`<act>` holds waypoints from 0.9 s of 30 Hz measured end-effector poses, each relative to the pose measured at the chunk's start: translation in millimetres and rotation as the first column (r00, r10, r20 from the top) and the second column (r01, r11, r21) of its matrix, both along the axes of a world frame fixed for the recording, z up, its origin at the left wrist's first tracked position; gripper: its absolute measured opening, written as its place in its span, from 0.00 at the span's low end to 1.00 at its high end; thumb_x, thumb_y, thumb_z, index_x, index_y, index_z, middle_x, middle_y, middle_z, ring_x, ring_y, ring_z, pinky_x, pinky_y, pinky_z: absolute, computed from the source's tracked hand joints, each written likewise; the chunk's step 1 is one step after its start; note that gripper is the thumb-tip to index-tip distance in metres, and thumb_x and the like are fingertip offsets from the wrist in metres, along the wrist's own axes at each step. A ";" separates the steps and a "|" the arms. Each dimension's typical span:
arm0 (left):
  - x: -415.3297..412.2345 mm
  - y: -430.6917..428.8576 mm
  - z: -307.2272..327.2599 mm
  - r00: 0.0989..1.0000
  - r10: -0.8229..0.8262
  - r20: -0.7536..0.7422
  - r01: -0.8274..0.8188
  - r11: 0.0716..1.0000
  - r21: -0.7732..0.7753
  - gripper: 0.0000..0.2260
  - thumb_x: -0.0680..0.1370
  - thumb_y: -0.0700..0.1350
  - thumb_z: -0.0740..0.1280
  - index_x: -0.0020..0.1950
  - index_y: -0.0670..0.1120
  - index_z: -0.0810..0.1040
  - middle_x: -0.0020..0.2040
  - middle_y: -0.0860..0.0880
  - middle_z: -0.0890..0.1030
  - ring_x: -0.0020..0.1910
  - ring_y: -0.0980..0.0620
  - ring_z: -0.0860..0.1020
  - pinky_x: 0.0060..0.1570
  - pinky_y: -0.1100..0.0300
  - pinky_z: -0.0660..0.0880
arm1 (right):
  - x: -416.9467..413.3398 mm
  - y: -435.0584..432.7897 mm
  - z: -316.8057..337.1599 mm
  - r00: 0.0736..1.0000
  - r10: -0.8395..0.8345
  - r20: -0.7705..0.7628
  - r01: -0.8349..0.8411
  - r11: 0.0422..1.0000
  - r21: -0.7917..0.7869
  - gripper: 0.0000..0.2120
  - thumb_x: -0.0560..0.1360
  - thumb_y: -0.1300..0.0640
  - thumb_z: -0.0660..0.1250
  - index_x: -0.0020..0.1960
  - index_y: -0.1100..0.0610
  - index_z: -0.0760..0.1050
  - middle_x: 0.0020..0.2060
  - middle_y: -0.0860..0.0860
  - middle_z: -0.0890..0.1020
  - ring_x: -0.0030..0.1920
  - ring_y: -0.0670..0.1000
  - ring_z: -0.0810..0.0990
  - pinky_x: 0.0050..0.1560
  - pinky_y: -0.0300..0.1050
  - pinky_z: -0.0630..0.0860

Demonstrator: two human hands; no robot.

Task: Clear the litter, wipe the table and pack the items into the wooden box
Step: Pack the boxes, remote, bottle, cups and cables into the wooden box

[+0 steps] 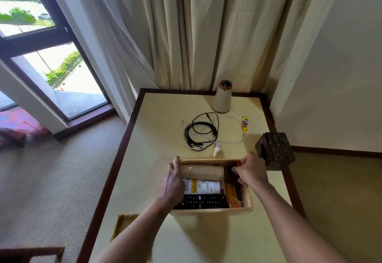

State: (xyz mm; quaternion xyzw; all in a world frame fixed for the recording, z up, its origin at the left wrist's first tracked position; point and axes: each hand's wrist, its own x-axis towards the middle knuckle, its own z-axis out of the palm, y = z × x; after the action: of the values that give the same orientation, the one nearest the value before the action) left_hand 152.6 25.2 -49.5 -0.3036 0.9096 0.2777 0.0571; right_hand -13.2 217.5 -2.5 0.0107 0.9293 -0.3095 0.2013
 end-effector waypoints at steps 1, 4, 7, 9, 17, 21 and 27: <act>-2.3 -2.8 2.5 1.000 -0.012 0.000 0.012 0.999 -0.048 0.30 0.84 0.45 0.56 0.84 0.50 0.47 0.74 0.42 0.67 0.63 0.43 0.74 0.58 0.50 0.74 | -1.1 2.8 2.0 0.999 -0.001 0.044 0.003 0.999 -0.035 0.15 0.70 0.60 0.79 0.47 0.57 0.73 0.36 0.56 0.84 0.25 0.51 0.84 0.24 0.43 0.79; -17.9 -5.9 20.3 0.999 -0.013 -0.039 0.007 0.989 -0.148 0.24 0.85 0.54 0.51 0.82 0.51 0.56 0.79 0.41 0.63 0.71 0.41 0.68 0.64 0.44 0.73 | -6.6 10.4 8.2 0.984 0.036 0.172 -0.022 0.997 -0.079 0.19 0.67 0.57 0.82 0.49 0.58 0.74 0.38 0.57 0.85 0.25 0.50 0.83 0.25 0.40 0.77; -46.5 2.3 38.2 0.989 -0.076 -0.125 0.055 0.985 -0.165 0.19 0.85 0.53 0.55 0.74 0.50 0.68 0.73 0.45 0.70 0.67 0.47 0.70 0.61 0.51 0.71 | -15.1 13.8 17.5 0.968 0.091 0.235 -0.067 0.992 -0.106 0.19 0.68 0.56 0.82 0.50 0.60 0.75 0.39 0.58 0.85 0.29 0.50 0.81 0.26 0.40 0.75; -71.6 9.6 45.5 0.981 -0.129 -0.148 0.100 0.977 -0.190 0.15 0.84 0.50 0.58 0.69 0.50 0.74 0.67 0.49 0.75 0.63 0.51 0.71 0.56 0.55 0.68 | -27.8 13.5 23.9 0.967 0.108 0.232 -0.080 0.989 -0.128 0.17 0.70 0.54 0.79 0.50 0.59 0.75 0.41 0.57 0.84 0.33 0.50 0.80 0.29 0.41 0.75; -170.9 31.1 28.8 0.975 -0.213 0.069 0.219 0.970 -0.101 0.08 0.79 0.43 0.61 0.54 0.46 0.80 0.49 0.46 0.82 0.42 0.47 0.80 0.42 0.53 0.80 | -136.1 -12.1 20.0 0.990 -0.049 -0.130 0.022 0.979 -0.204 0.07 0.77 0.60 0.67 0.46 0.63 0.81 0.40 0.55 0.83 0.40 0.51 0.79 0.43 0.48 0.79; -198.1 34.3 2.5 0.956 -0.218 0.194 0.232 0.971 -0.051 0.09 0.79 0.45 0.63 0.56 0.45 0.79 0.53 0.44 0.82 0.51 0.42 0.82 0.45 0.53 0.76 | -200.9 -36.0 -15.4 0.990 -0.042 -0.138 0.031 0.996 -0.085 0.10 0.74 0.64 0.64 0.35 0.64 0.70 0.31 0.55 0.75 0.33 0.54 0.73 0.24 0.40 0.62; -221.5 35.9 -23.8 0.955 -0.193 0.226 0.227 0.965 -0.133 0.11 0.80 0.47 0.64 0.58 0.44 0.81 0.55 0.42 0.82 0.55 0.40 0.82 0.47 0.50 0.78 | -252.4 -57.1 -60.7 0.994 -0.101 -0.031 0.102 0.995 0.011 0.06 0.74 0.62 0.67 0.48 0.65 0.76 0.45 0.58 0.80 0.44 0.60 0.82 0.34 0.45 0.76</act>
State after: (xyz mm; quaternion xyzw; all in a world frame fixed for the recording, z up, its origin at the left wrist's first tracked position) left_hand -69.0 61.1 -73.3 -0.2362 0.9446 0.1637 0.1582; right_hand -265.6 160.4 -63.2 0.0544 0.9325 -0.3135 0.1709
